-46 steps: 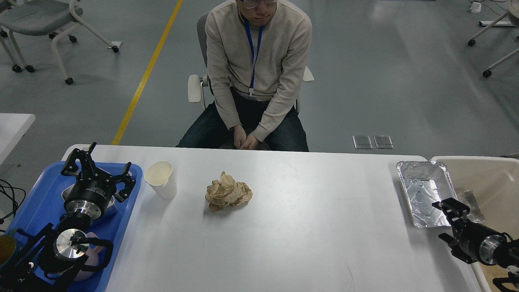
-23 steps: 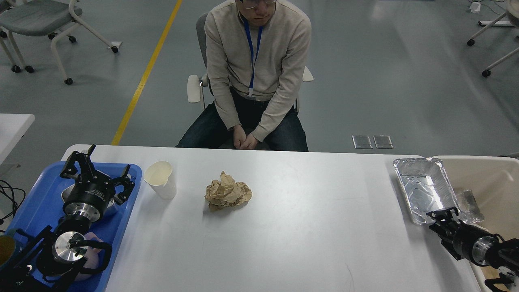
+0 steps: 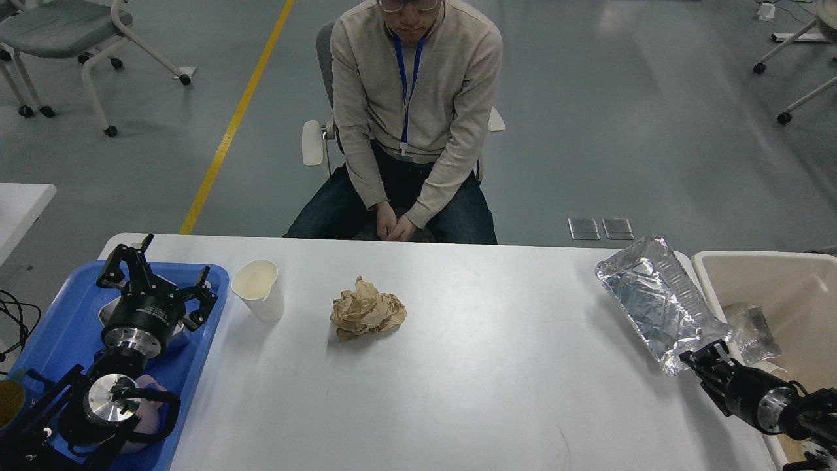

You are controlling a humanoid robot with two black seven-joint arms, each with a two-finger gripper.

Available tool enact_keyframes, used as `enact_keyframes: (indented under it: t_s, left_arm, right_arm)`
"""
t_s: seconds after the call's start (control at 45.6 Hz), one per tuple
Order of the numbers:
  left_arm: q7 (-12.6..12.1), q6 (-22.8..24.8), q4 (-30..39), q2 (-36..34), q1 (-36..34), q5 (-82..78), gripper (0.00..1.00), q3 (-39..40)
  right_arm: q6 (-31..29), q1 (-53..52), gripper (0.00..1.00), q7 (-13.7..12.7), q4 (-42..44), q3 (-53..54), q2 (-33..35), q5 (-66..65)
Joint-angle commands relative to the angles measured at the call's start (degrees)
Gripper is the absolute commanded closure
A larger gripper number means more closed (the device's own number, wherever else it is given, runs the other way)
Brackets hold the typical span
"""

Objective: Tidy desktop
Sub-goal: 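Grasp the foil tray with the right gripper and lift it, then move the foil tray toward the table center with the right gripper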

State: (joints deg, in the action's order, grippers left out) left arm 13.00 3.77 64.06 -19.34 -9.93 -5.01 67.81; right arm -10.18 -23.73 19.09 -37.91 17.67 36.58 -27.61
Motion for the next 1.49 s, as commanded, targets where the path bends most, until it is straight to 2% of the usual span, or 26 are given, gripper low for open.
enact_keyframes:
  t_s: [0.0, 0.307, 0.614, 1.053, 1.184, 1.469]
  left_arm:
    - [0.0, -0.1, 0.0, 0.1, 0.0, 0.0, 0.03, 0.0]
    - [-0.1, -0.1, 0.0, 0.0, 0.0, 0.0, 0.03, 0.0]
    - [-0.1, -0.2, 0.0, 0.1, -0.1, 0.0, 0.03, 0.0]
    - [-0.1, -0.4, 0.1, 0.3, -0.2, 0.0, 0.03, 0.0]
    - [-0.1, -0.7, 1.0, 0.3, -0.2, 0.0, 0.03, 0.0]
    - [0.0, -2.3, 2.0, 0.1, -0.1, -0.1, 0.03, 0.0]
  right_arm:
    - [-0.2, -0.5, 1.00, 0.2, -1.2, -1.2, 0.6, -3.1]
    - [0.0, -1.8, 1.00, 1.1, -10.8, -2.8, 8.9, -10.1]
    - [0.4, -5.0, 1.00, 1.1, -26.4, -2.8, 22.4, -21.9]
    - [0.0, -9.1, 1.00, 1.1, -41.9, -2.6, 39.3, -29.5]
    - [-0.5, -10.1, 1.00, 1.0, -44.0, -2.6, 41.6, -33.5]
    - [-5.8, -15.5, 1.00, 0.9, -44.2, -2.4, 39.4, -40.1]
